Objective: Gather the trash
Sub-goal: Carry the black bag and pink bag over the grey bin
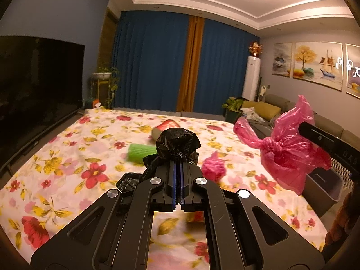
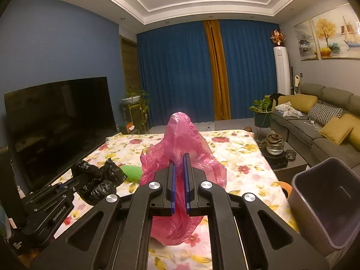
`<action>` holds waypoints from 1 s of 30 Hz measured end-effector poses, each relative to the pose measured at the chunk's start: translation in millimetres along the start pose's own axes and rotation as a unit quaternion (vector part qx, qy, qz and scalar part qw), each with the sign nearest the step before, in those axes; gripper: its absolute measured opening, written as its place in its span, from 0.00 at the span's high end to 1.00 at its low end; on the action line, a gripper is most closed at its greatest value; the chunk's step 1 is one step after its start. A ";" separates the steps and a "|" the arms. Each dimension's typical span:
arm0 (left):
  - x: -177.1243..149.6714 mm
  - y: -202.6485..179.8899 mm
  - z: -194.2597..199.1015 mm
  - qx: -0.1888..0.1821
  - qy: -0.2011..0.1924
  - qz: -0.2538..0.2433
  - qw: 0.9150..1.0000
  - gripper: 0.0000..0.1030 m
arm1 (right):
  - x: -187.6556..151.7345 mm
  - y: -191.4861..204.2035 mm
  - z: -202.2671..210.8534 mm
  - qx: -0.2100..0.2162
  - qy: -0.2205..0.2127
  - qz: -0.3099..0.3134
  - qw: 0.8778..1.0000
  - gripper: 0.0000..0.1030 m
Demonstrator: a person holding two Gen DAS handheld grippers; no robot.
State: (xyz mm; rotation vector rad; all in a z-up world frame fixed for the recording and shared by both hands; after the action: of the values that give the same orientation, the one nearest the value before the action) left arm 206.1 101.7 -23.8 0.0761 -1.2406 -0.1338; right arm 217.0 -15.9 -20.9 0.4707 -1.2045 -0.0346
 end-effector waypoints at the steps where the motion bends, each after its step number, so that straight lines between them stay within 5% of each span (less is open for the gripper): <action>1: 2.2 -5.4 1.6 -0.002 -0.002 -0.003 1.000 0.99 | 1.1 -2.8 3.6 -0.001 -0.002 0.000 1.000 0.93; 30: 59.5 -198.2 -3.7 -0.120 -0.042 -0.086 0.988 0.99 | 42.5 -144.8 94.4 -0.109 -0.073 -0.034 0.991 0.93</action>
State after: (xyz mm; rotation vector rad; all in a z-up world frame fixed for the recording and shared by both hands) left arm 216.5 -103.0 4.9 -0.0328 -1.2919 -0.4385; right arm 179.5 -189.6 -10.5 0.3217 -1.3101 -0.2601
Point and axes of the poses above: each gripper's, at about its wrist camera, not at the fingertips, and z roughly against the way its jaws point, y to its left, x to its top, the point moved 7 cm from there along -z, roughly the way its jaws point, and after that the axes turned 15 degrees about -z, right-handed, at the moved point
